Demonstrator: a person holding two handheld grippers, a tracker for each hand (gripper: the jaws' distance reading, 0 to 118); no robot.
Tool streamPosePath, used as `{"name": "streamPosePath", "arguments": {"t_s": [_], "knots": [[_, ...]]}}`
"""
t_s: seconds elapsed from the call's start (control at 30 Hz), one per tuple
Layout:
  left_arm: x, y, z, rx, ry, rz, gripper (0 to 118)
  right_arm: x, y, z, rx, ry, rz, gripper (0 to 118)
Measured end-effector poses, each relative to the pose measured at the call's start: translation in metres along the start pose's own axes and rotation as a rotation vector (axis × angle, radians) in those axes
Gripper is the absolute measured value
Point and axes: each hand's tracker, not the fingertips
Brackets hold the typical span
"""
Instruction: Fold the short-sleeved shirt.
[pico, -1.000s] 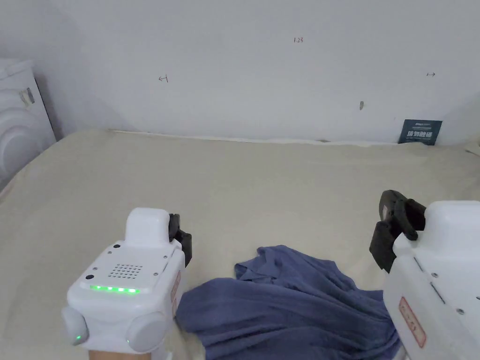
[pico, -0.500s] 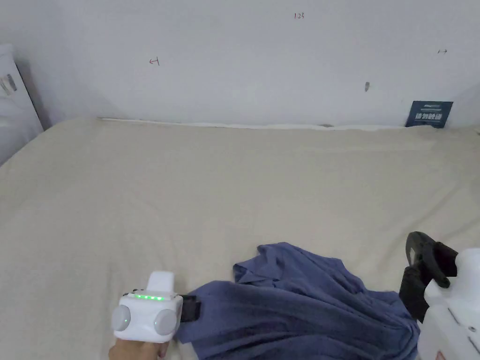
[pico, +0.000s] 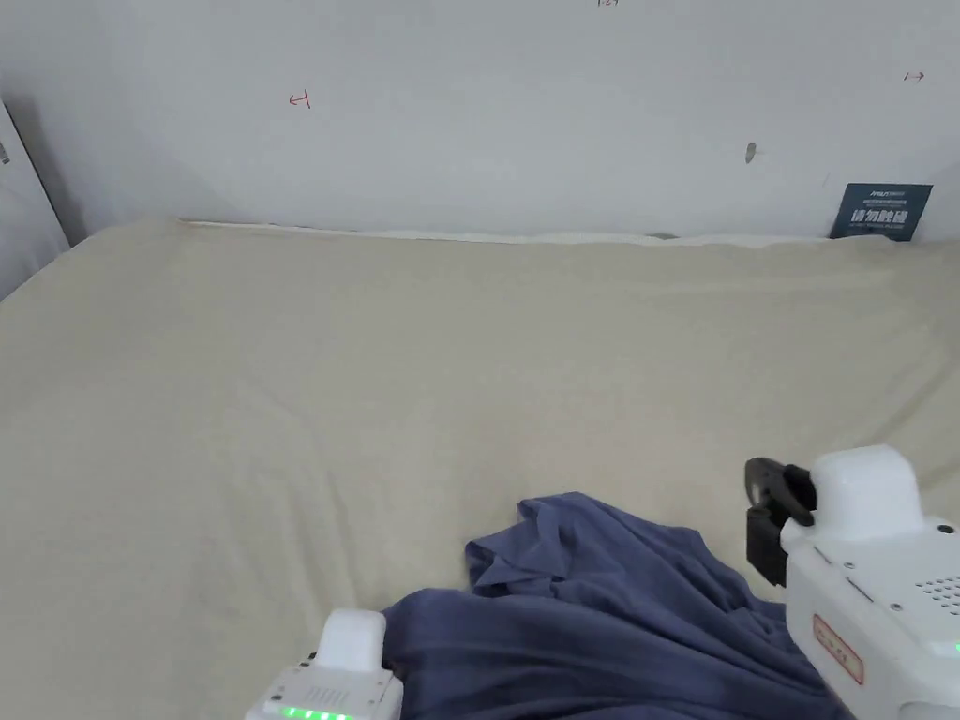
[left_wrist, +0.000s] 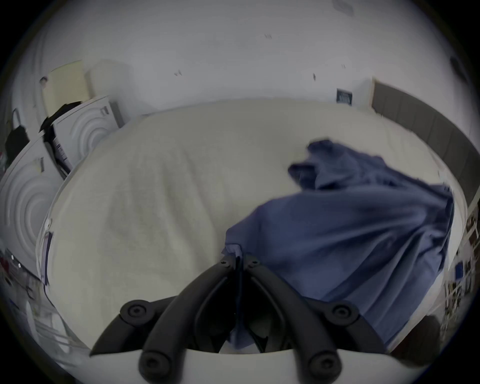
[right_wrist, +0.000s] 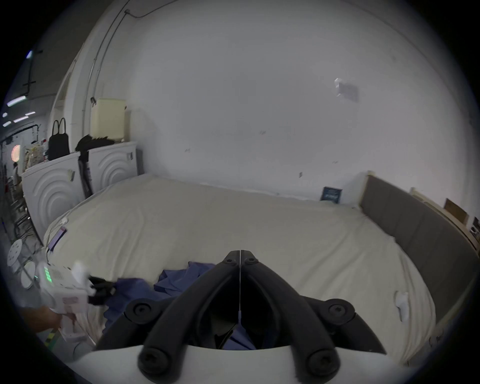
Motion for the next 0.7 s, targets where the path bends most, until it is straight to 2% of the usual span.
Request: {"name": "streamPosePath", "arguments": {"t_s": [0.03, 0.07, 0.1, 0.13, 0.17, 0.2, 0.33, 0.4, 0.47, 0.53, 0.63, 0.7], "knots": [[-0.001, 0.004, 0.011, 0.029, 0.01, 0.012, 4, 0.005, -0.003, -0.016, -0.025, 0.025, 0.01, 9], [-0.003, 0.008, 0.023, 0.065, 0.011, 0.032, 4, 0.01, -0.005, -0.035, -0.05, 0.059, 0.018, 26], [-0.007, 0.012, 0.033, 0.095, 0.003, 0.05, 4, 0.015, -0.008, -0.054, -0.091, 0.097, 0.034, 66], [-0.01, 0.016, 0.043, 0.124, 0.015, 0.058, 4, 0.019, -0.01, -0.076, -0.151, 0.125, 0.061, 100], [-0.012, 0.021, 0.053, 0.139, 0.026, 0.065, 4, 0.022, -0.014, -0.102, -0.216, 0.149, 0.09, 118], [-0.014, 0.024, 0.061, 0.145, 0.02, 0.073, 4, 0.023, -0.017, -0.122, -0.254, 0.178, 0.111, 118], [-0.022, 0.03, 0.086, 0.185, 0.013, 0.106, 4, 0.016, -0.017, -0.204, -0.409, 0.196, 0.248, 118], [-0.024, 0.029, 0.089, 0.183, 0.013, 0.097, 4, 0.009, -0.024, -0.239, -0.454, 0.245, 0.311, 118], [-0.027, 0.027, 0.086, 0.187, -0.004, 0.087, 4, 0.003, -0.033, -0.271, -0.485, 0.333, 0.313, 118], [-0.027, 0.024, 0.081, 0.173, 0.026, 0.056, 4, 0.001, -0.045, -0.296, -0.554, 0.338, 0.304, 118], [-0.035, 0.024, 0.082, 0.166, 0.0, 0.103, 4, -0.002, -0.054, -0.317, -0.569, 0.361, 0.23, 118], [-0.037, 0.024, 0.079, 0.155, 0.006, 0.095, 4, -0.009, -0.065, -0.321, -0.583, 0.403, 0.236, 112]]}}
